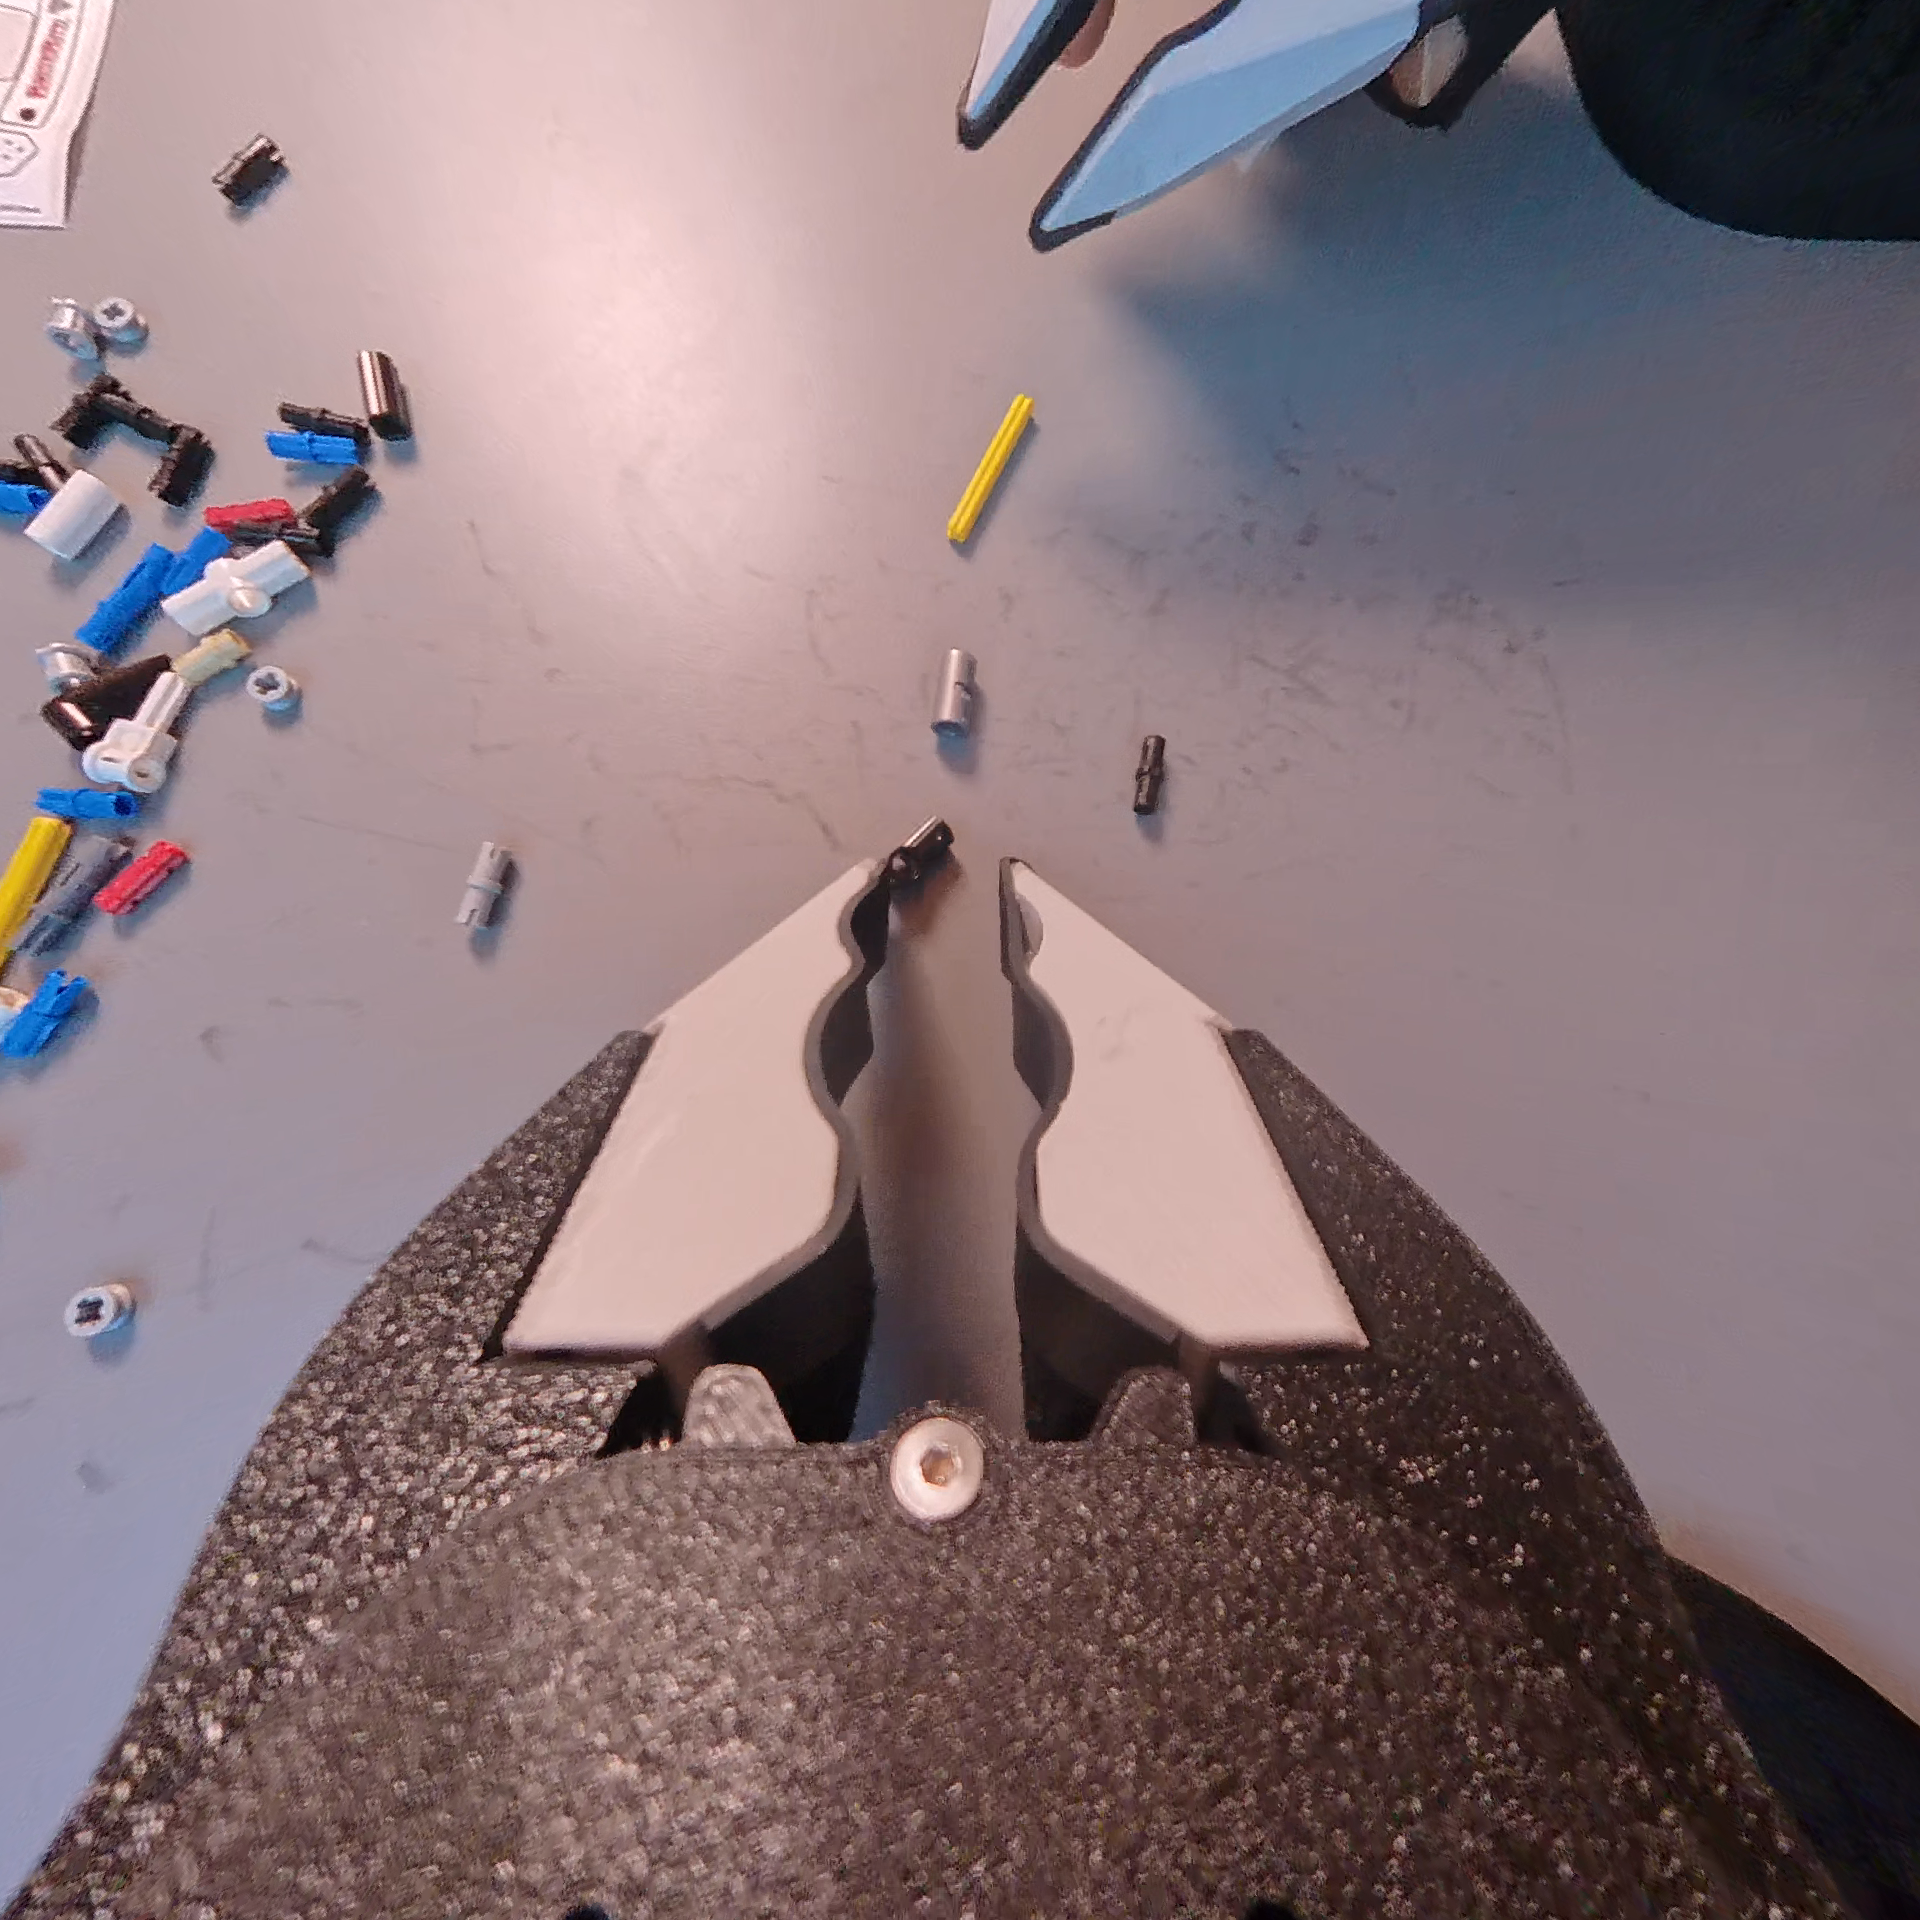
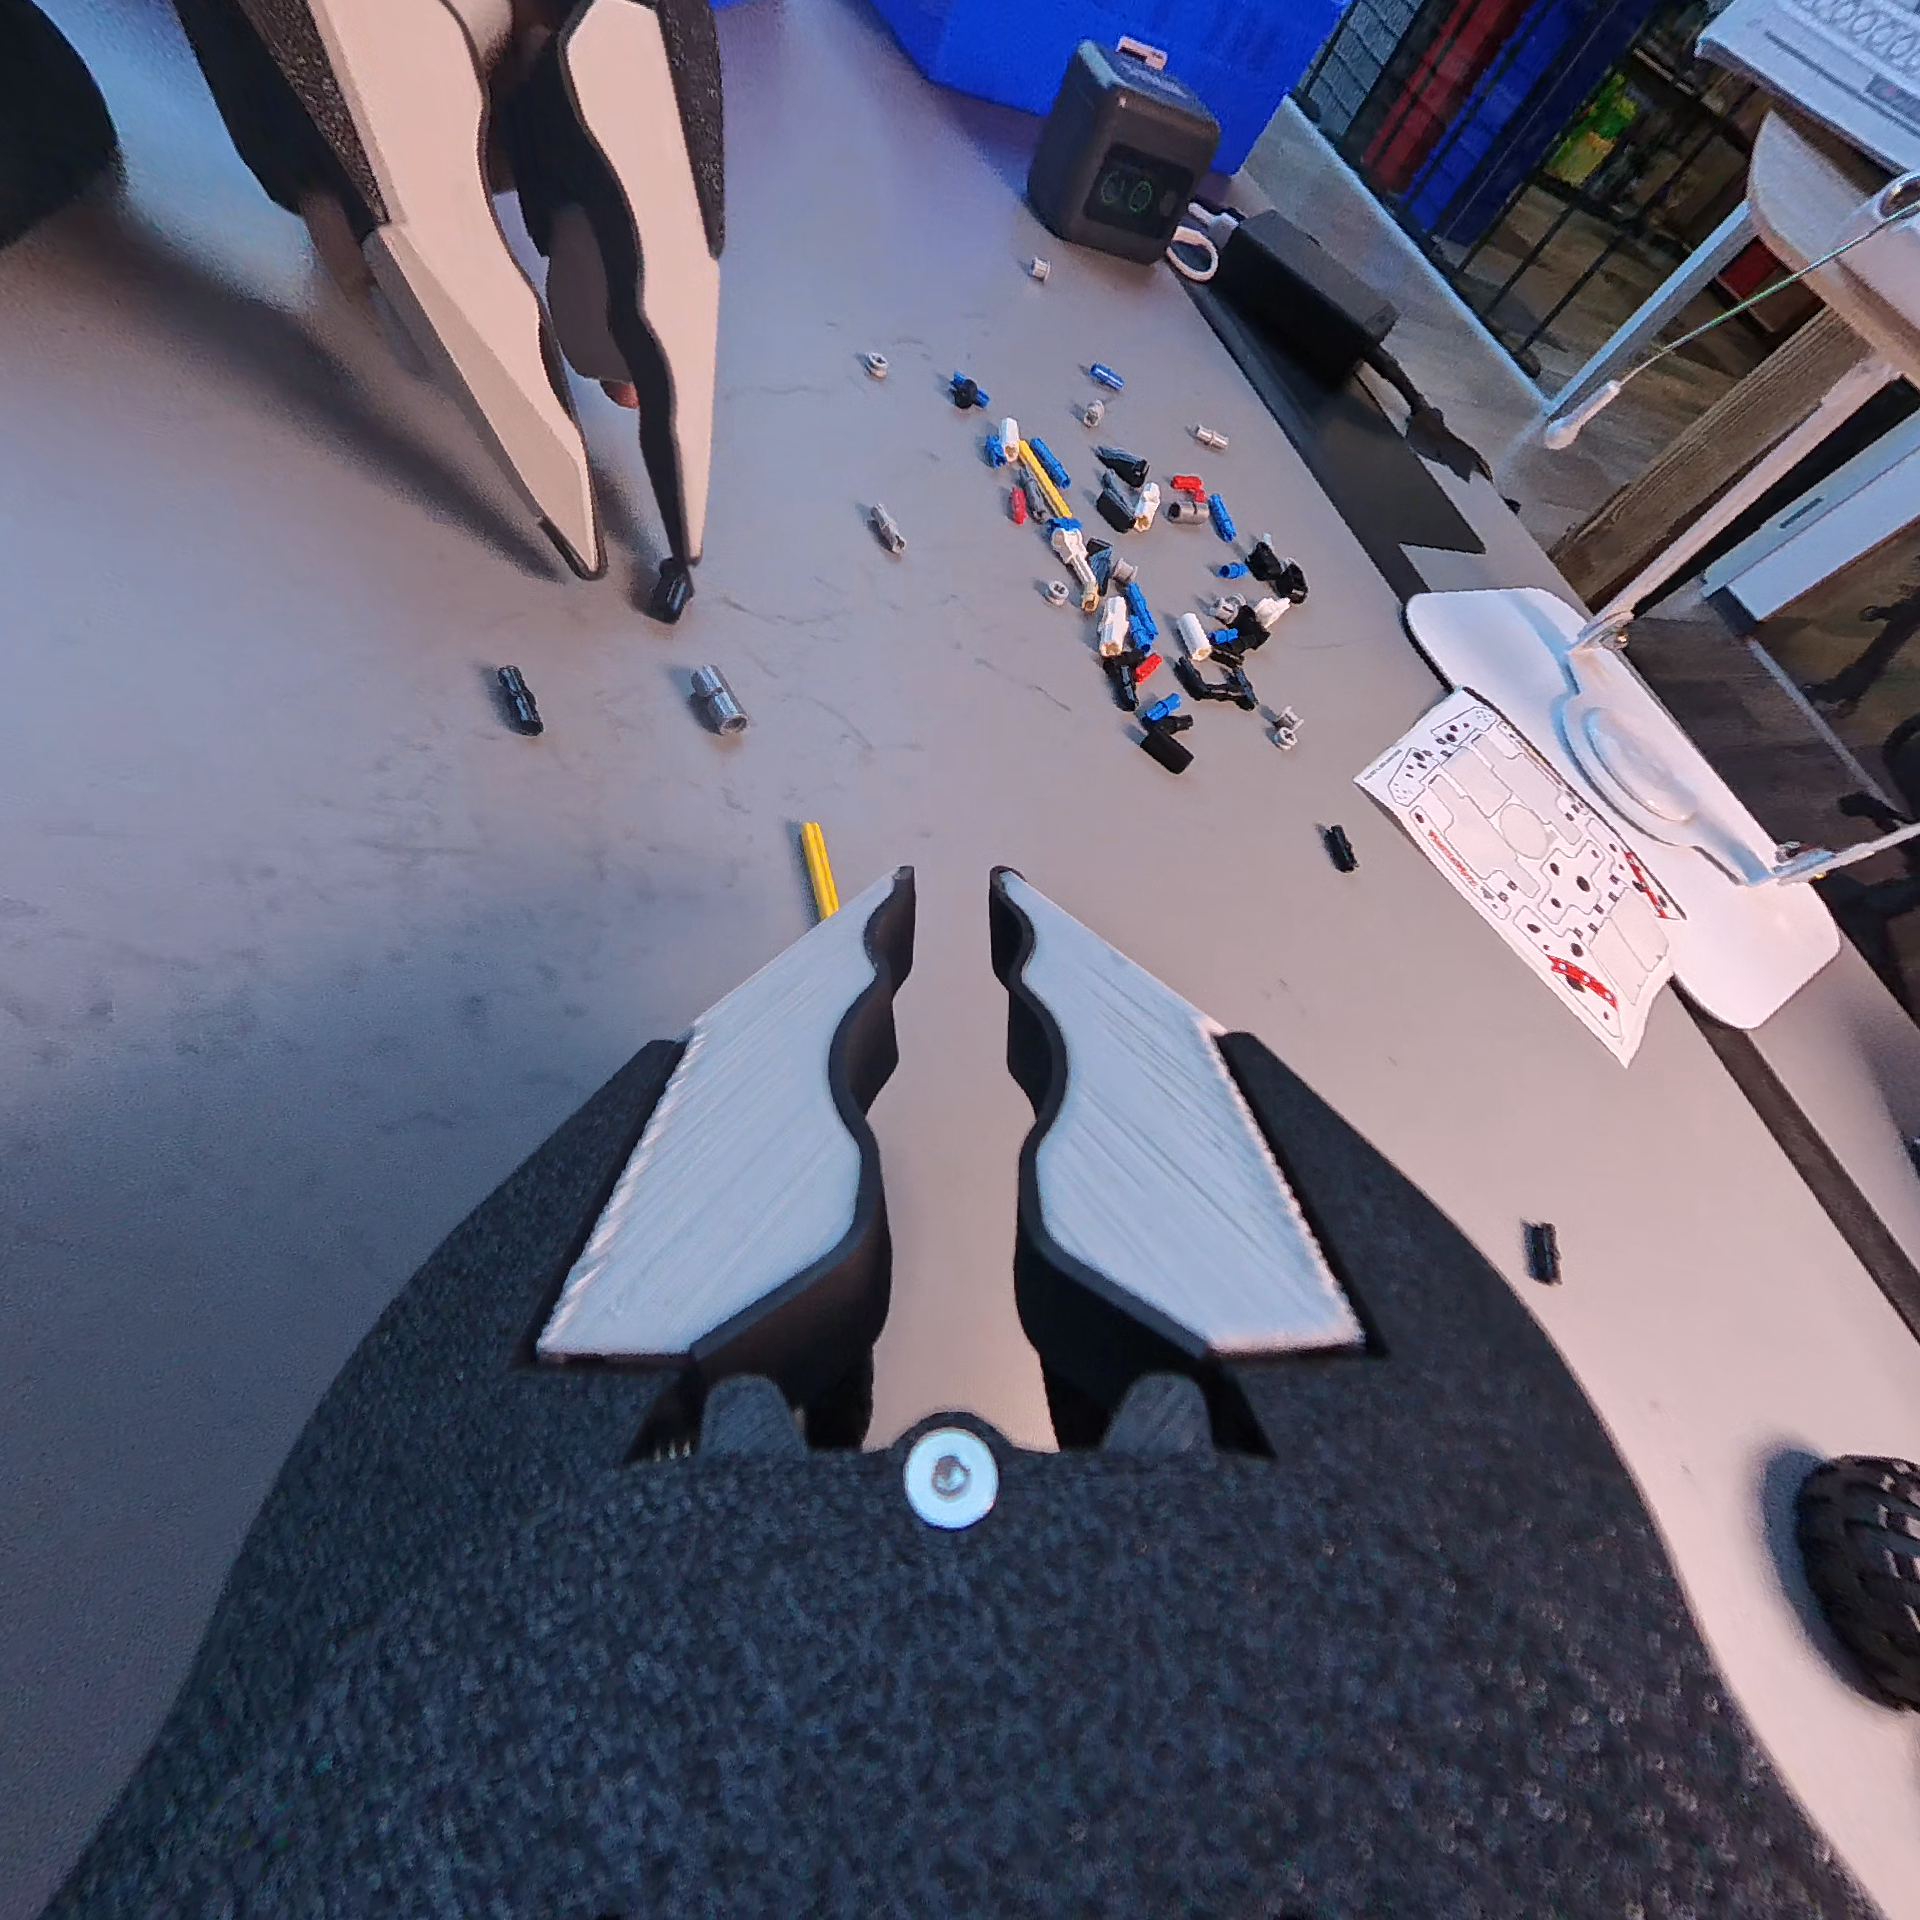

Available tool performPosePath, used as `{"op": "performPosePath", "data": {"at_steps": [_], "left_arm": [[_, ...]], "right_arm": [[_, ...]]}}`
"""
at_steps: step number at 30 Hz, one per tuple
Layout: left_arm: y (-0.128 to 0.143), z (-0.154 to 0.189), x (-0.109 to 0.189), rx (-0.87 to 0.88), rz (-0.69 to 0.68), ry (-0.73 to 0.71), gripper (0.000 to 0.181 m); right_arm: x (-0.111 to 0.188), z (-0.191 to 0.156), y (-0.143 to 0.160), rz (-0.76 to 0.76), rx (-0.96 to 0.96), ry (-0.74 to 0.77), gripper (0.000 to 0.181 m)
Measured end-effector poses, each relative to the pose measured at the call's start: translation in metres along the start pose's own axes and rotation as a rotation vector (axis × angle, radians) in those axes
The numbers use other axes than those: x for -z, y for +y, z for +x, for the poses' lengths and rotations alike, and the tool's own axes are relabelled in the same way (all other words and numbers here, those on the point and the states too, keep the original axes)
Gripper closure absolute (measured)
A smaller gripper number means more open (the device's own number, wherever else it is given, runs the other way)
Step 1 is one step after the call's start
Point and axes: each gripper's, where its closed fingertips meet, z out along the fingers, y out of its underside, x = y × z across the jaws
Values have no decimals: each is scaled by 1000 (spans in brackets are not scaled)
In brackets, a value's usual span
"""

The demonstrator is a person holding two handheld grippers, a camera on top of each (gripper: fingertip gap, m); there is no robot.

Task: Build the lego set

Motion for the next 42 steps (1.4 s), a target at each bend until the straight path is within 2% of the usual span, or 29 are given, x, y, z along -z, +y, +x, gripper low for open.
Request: {"op": "performPosePath", "data": {"at_steps": [7, 10, 13, 15, 18, 30, 33, 39, 42], "left_arm": [[-1, -5, 0, -9, 5, -30, 156], [1, -5, -3, -9, 1, -24, 158], [2, -3, -7, -23, -12, -18, 168], [0, 0, -9, -43, -12, -11, 174], [-1, 7, -12, -64, -17, 10, 174], [-3, 23, -16, -107, -22, 58, 175], [-4, 26, -17, -114, -22, 70, 175], [-5, 30, -18, -121, -21, 80, 174], [-8, 30, -15, -104, 0, 90, 167]], "right_arm": [[-1, -14, -7, 17, -6, -61, 168], [0, -33, -17, 47, -60, -174, 169], [0, -56, -25, 47, -106, -300, 169], [-3, -68, -26, 25, -105, -353, 169], [-10, -82, -25, -31, -105, -422, 169], [-43, -97, -18, -227, 30, -501, 170], [-43, -101, -18, -268, 43, -554, 177], [-40, -102, -17, -263, 53, -565, 178], [-33, -101, -17, -253, 56, -567, 178]]}}
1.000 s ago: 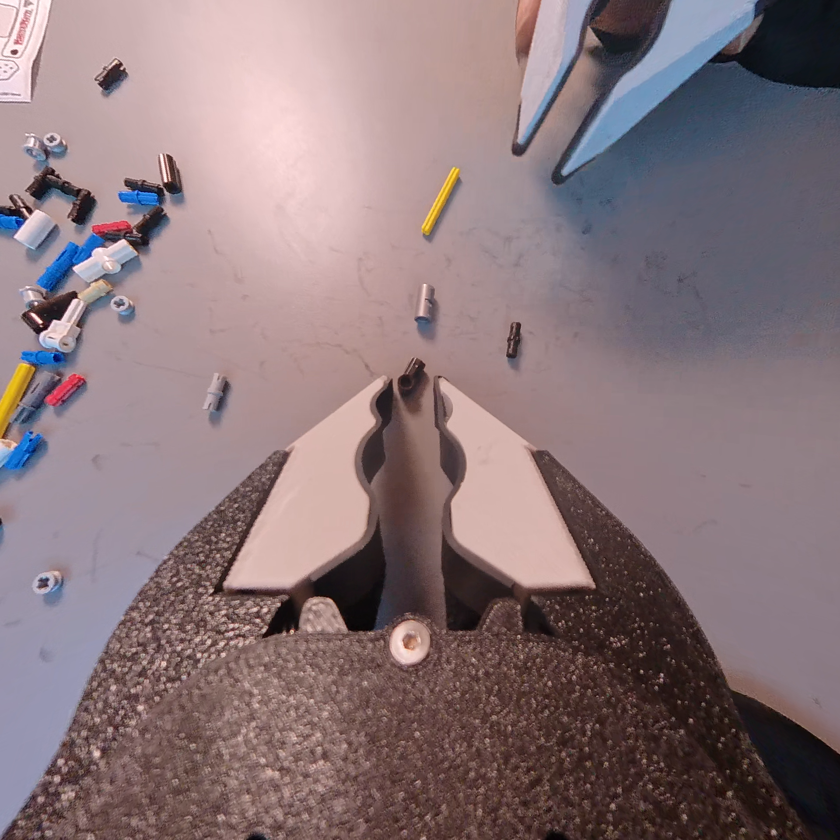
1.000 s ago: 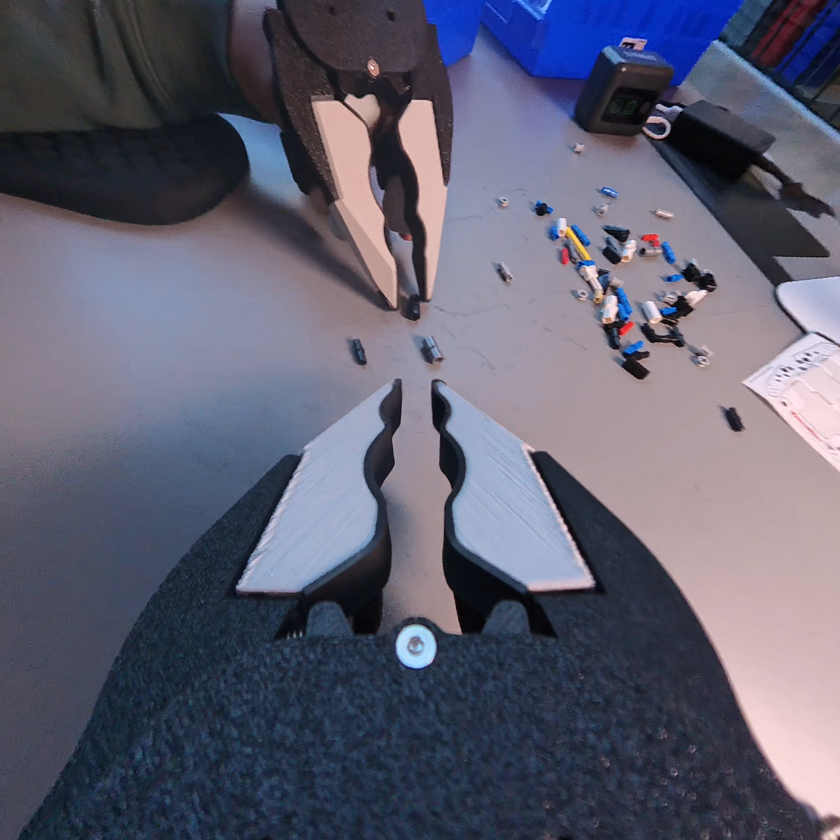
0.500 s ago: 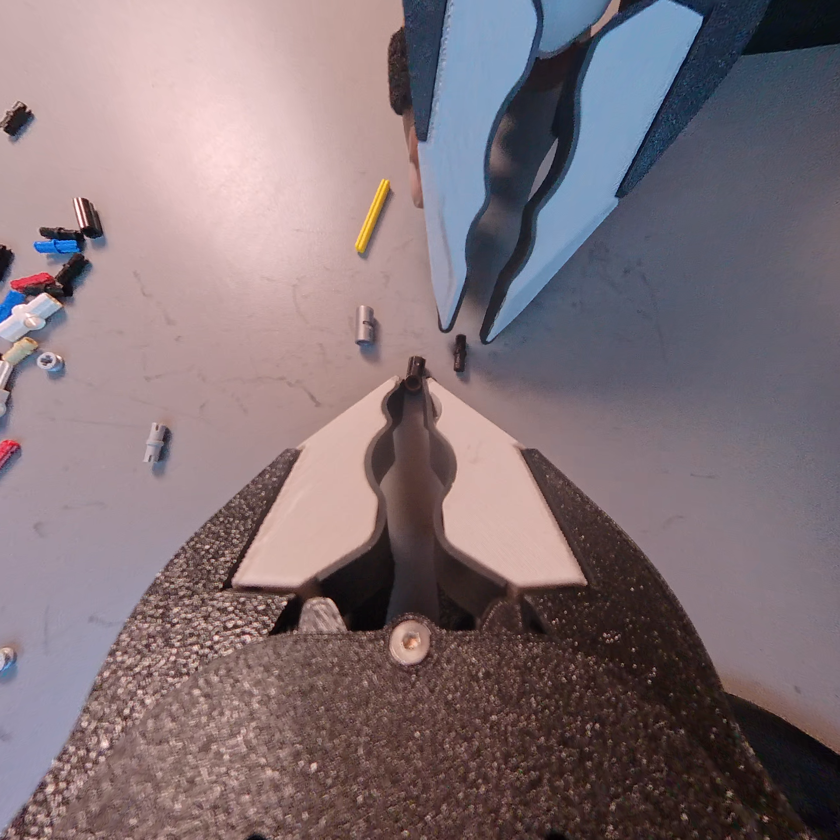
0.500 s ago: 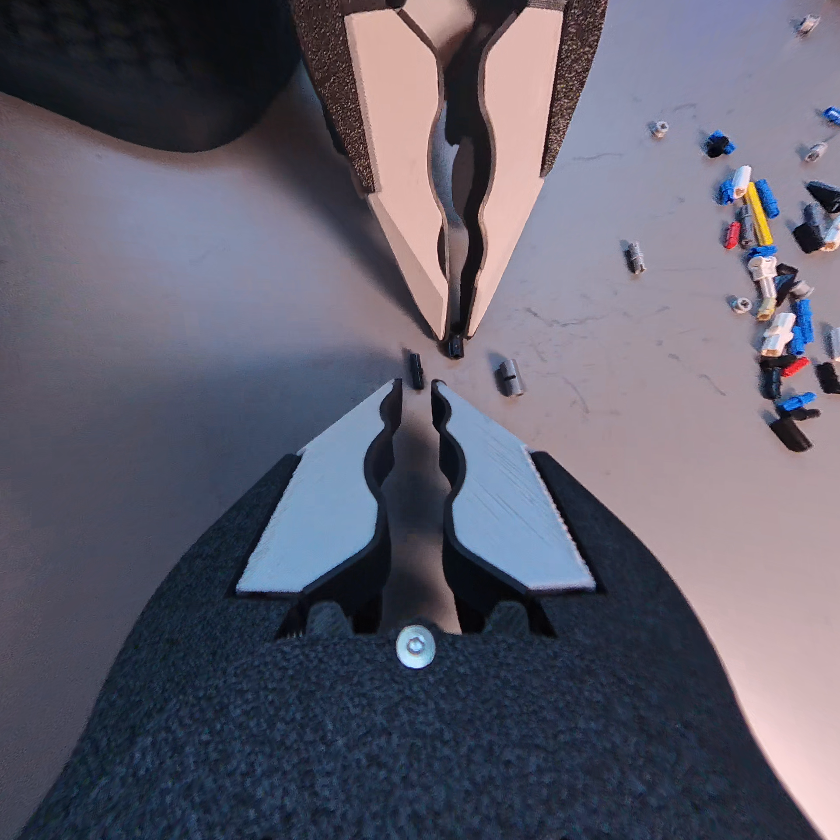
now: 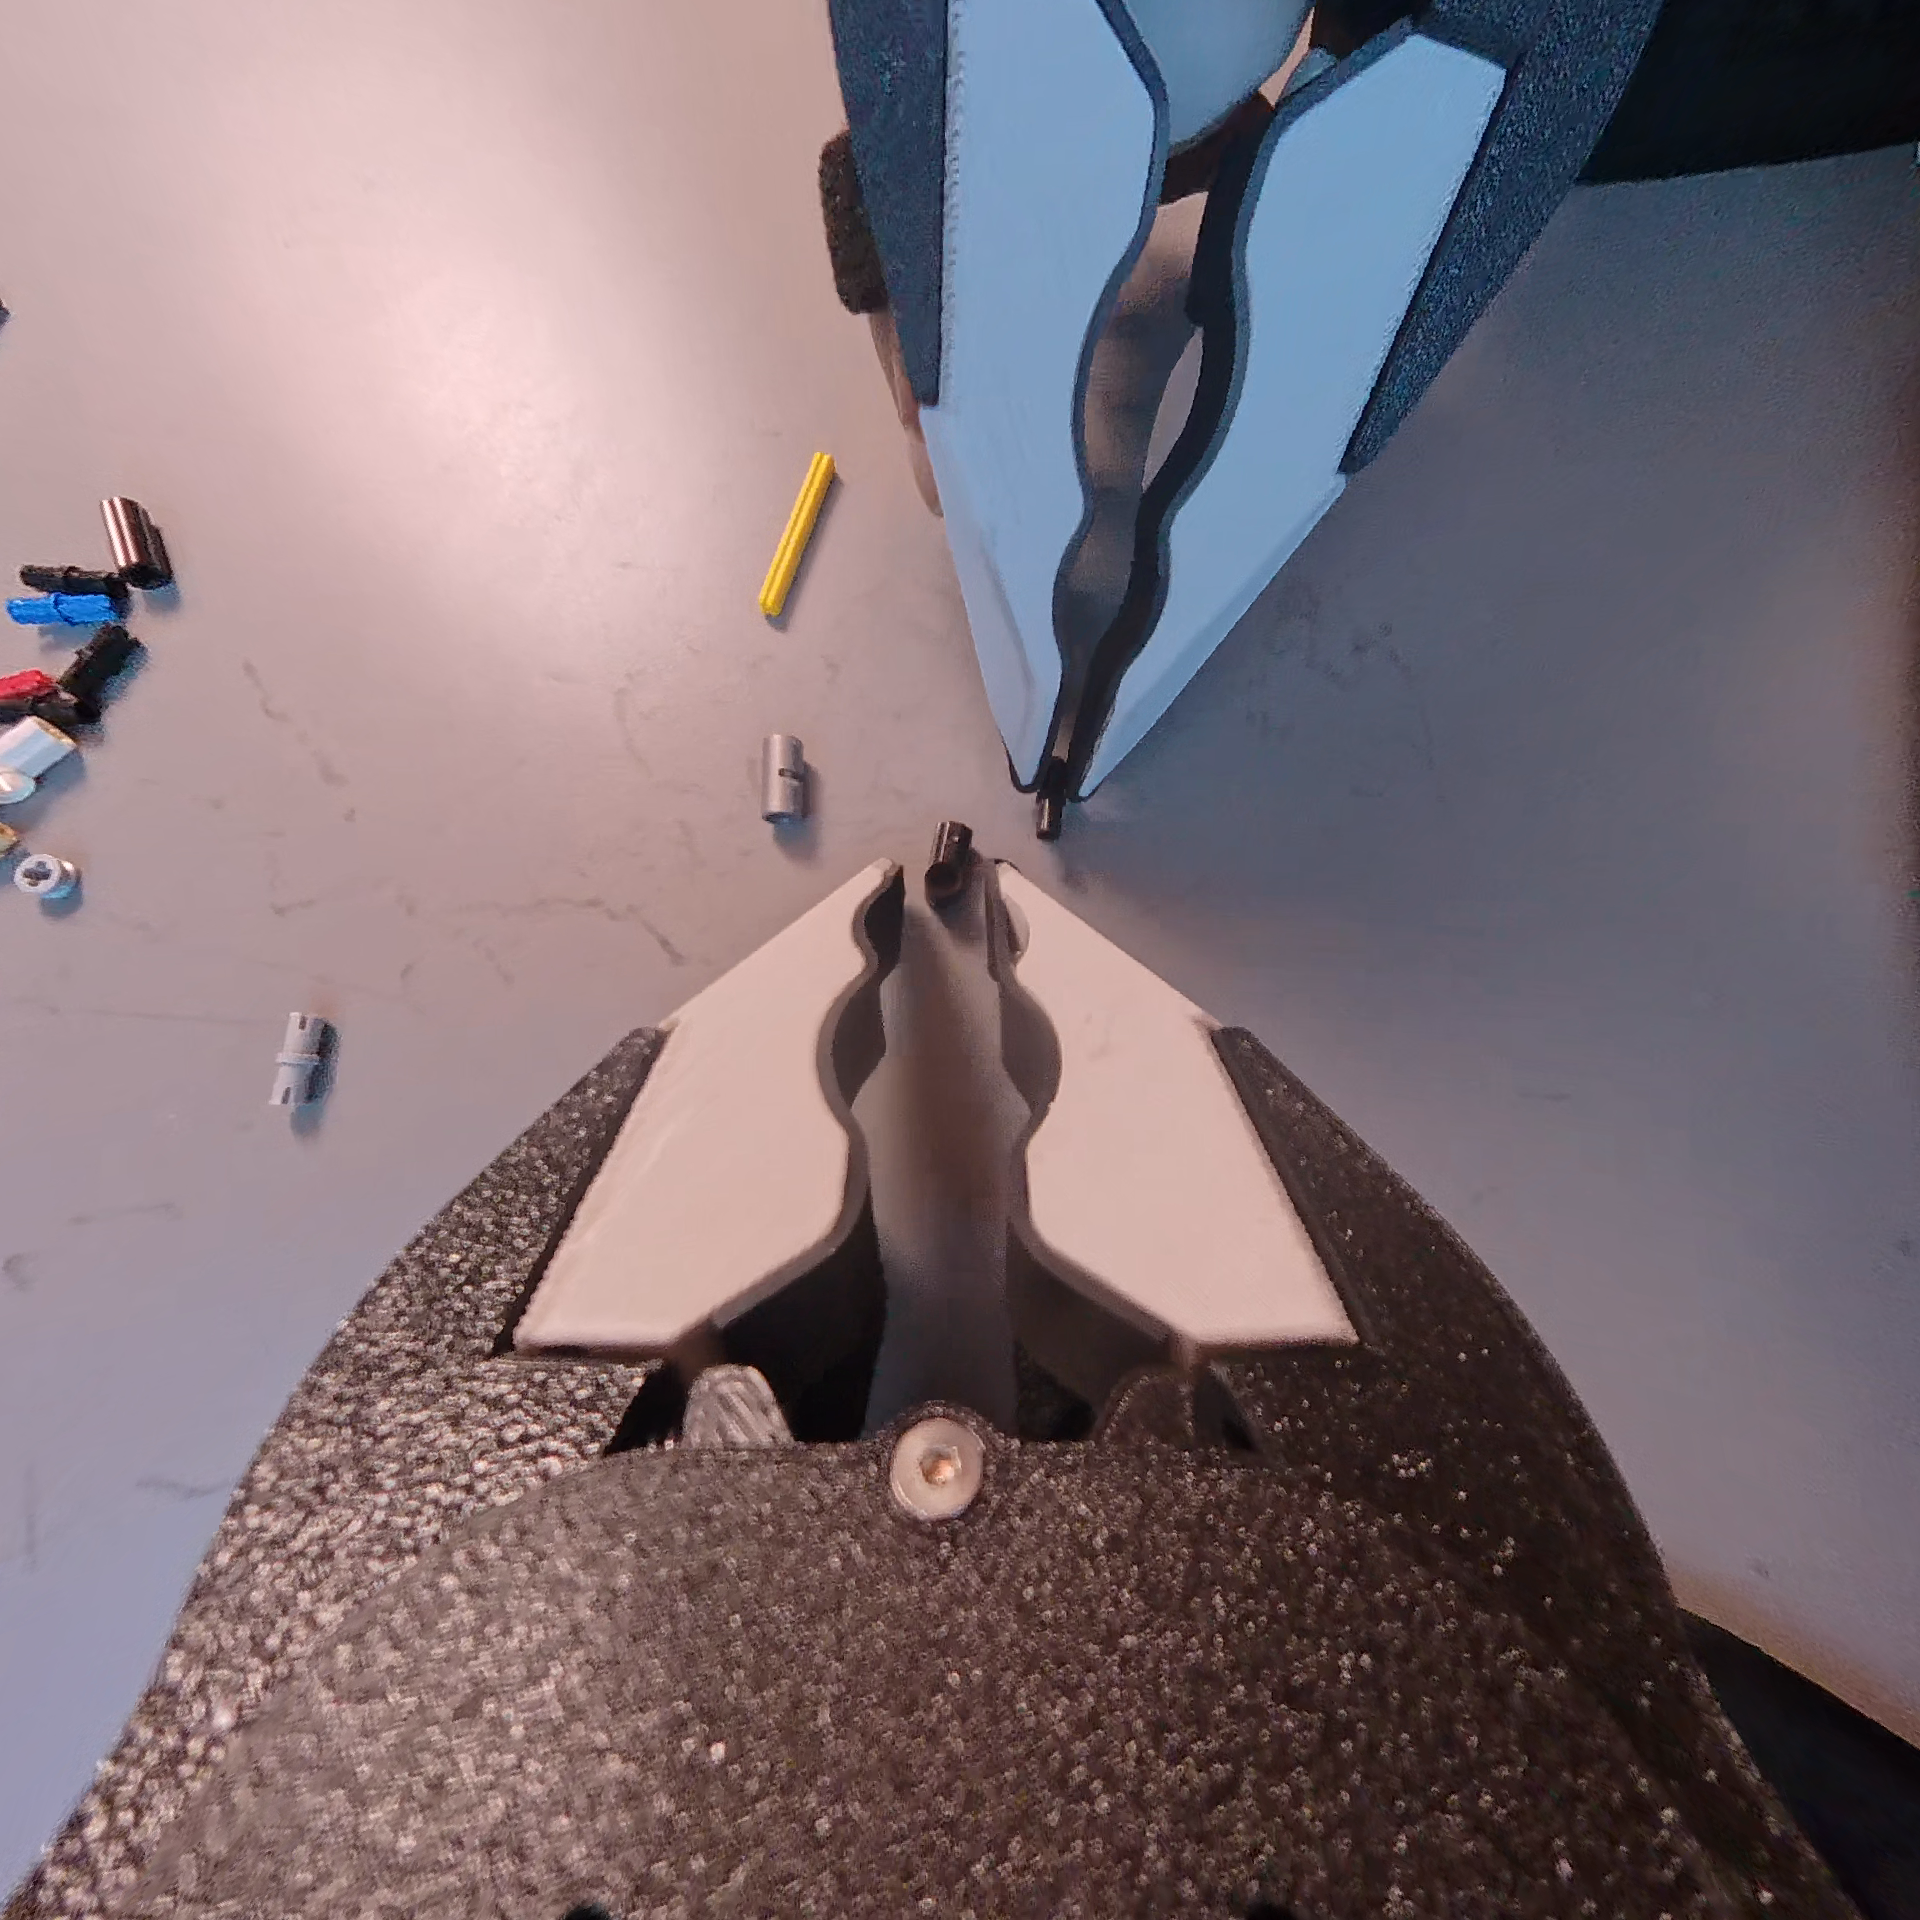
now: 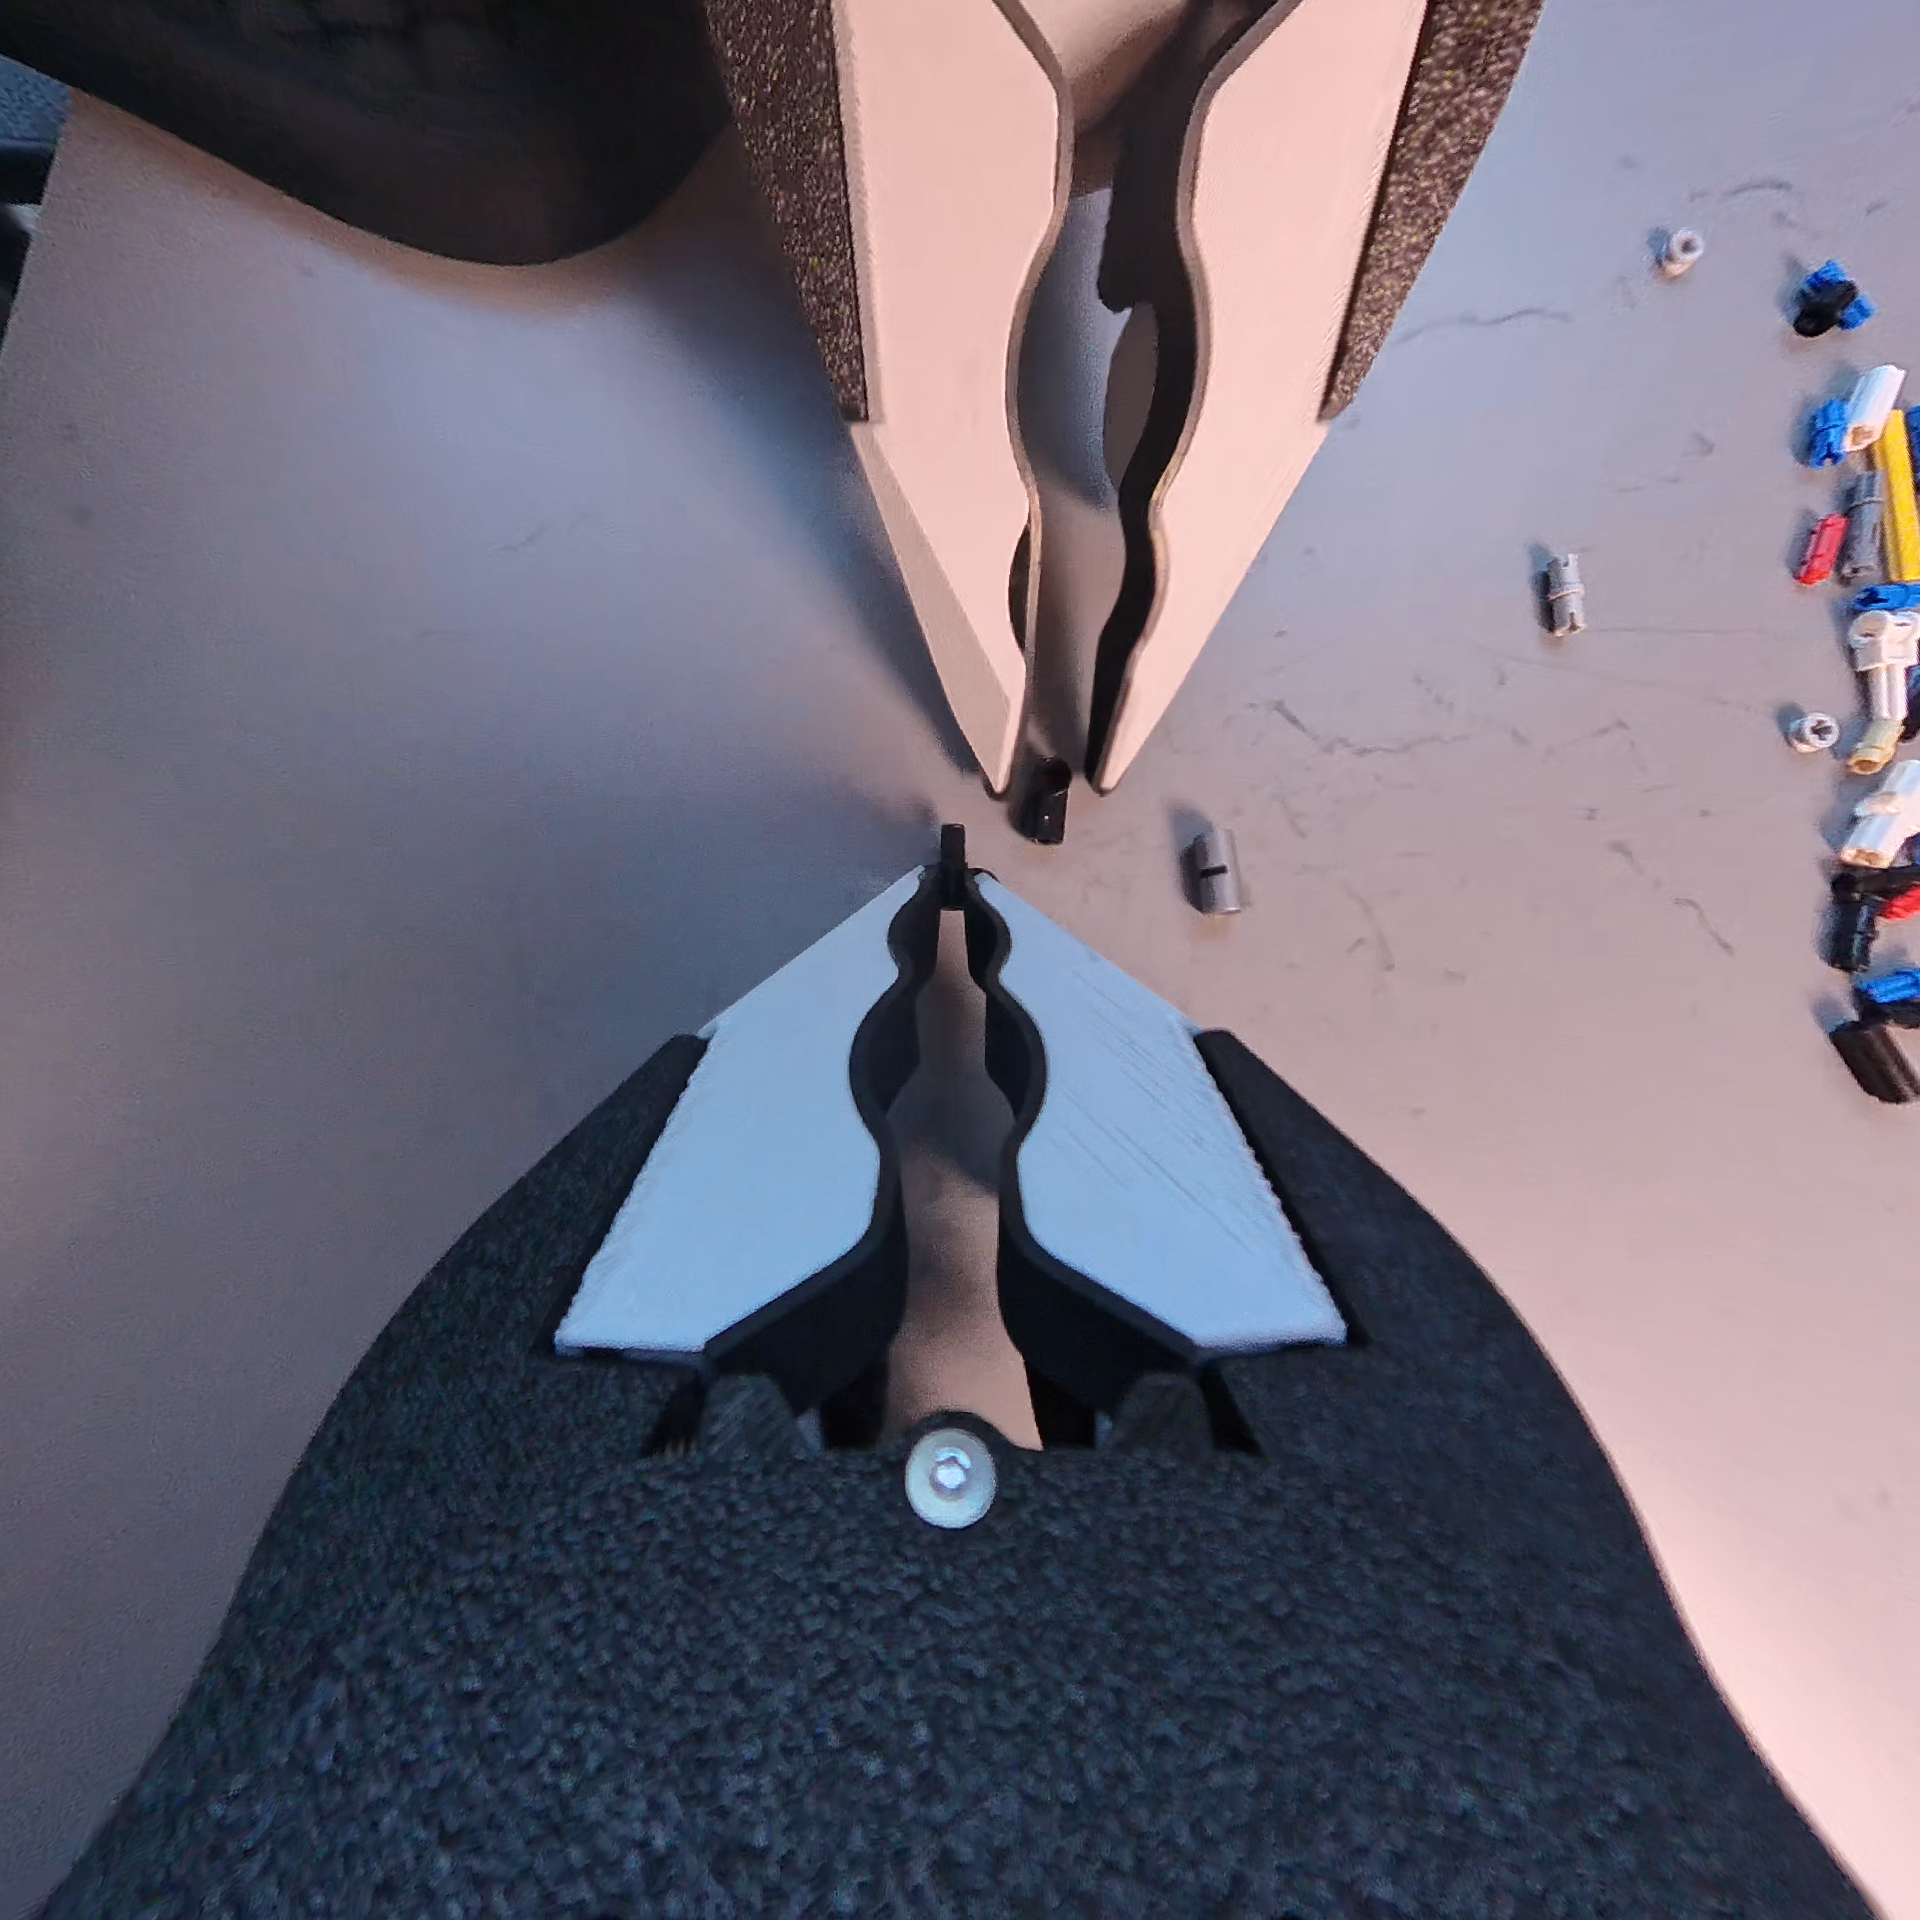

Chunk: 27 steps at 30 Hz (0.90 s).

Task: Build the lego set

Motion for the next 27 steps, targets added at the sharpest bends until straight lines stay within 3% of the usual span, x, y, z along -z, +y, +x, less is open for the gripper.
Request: {"op": "performPosePath", "data": {"at_steps": [7, 16, 27], "left_arm": [[-24, 7, 20, 37, 149, 58, 164], [-52, 18, 35, 158, 328, 203, 162], [-64, 19, 45, 257, 432, 299, 176]], "right_arm": [[24, 14, -13, 118, 0, 96, 178], [54, 24, -45, 282, 177, 275, 177], [54, 12, -49, 279, 297, 303, 177]]}}
